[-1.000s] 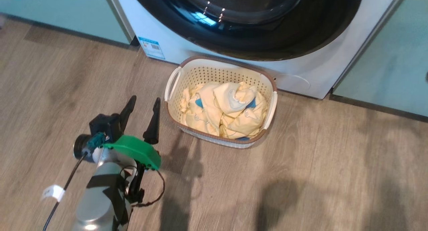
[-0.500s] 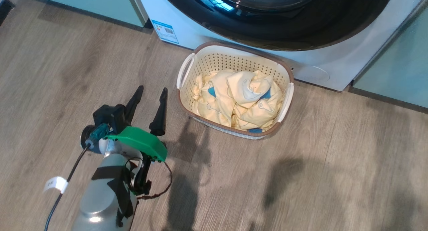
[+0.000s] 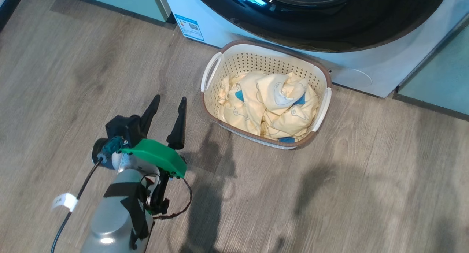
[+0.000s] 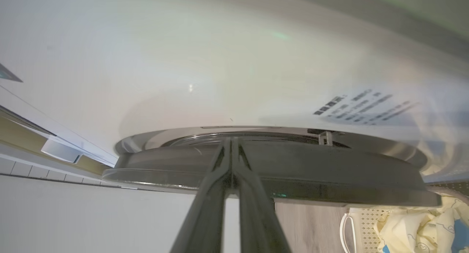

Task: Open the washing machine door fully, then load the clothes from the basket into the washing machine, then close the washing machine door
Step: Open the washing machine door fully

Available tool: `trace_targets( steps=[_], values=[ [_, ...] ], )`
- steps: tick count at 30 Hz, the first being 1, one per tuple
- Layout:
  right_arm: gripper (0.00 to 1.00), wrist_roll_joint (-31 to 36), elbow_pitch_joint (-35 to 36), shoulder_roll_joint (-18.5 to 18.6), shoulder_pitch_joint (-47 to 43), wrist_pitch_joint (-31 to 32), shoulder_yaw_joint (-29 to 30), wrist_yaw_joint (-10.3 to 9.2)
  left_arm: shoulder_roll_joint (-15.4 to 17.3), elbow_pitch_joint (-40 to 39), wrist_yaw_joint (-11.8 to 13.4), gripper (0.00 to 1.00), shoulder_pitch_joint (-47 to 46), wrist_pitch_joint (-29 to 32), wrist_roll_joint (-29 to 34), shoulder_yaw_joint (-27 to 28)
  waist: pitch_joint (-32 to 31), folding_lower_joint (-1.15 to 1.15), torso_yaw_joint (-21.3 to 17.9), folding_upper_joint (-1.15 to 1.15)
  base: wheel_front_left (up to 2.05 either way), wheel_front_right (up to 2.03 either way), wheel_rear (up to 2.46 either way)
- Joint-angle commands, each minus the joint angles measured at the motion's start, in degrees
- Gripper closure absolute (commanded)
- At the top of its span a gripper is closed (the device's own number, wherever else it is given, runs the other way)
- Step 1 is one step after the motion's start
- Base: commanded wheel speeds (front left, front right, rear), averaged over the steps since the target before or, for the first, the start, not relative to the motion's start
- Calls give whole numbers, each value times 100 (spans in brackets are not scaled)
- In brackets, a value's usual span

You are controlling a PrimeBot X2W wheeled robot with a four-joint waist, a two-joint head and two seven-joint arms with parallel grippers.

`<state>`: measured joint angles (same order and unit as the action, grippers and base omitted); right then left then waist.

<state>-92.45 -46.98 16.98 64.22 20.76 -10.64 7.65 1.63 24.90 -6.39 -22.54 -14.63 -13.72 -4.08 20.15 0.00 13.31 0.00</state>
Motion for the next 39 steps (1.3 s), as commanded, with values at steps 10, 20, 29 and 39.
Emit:
trace_targets(
  steps=[10, 20, 29, 39],
  values=[
    [100, 61, -109, -92, 659, 411, -55, -16, 125, -196, 86, 0, -228, -37, -163, 26, 197, 0, 112, 0, 0, 0, 0],
    [100, 160, -305, -75, 882, 469, -79, -16, 125, -208, 116, 0, -274, -37, -254, -19, 304, 0, 205, 0, 0, 0, 0],
    [100, 240, -522, -78, 1016, 691, -186, -16, 125, -228, 147, 0, -303, -37, -325, -42, 353, 0, 238, 0, 0, 0, 0],
    [100, 230, -443, -149, 863, 1121, -332, -16, 125, -197, 162, 0, -287, -37, -338, -39, 282, 0, 176, 0, 0, 0, 0]
  ],
)
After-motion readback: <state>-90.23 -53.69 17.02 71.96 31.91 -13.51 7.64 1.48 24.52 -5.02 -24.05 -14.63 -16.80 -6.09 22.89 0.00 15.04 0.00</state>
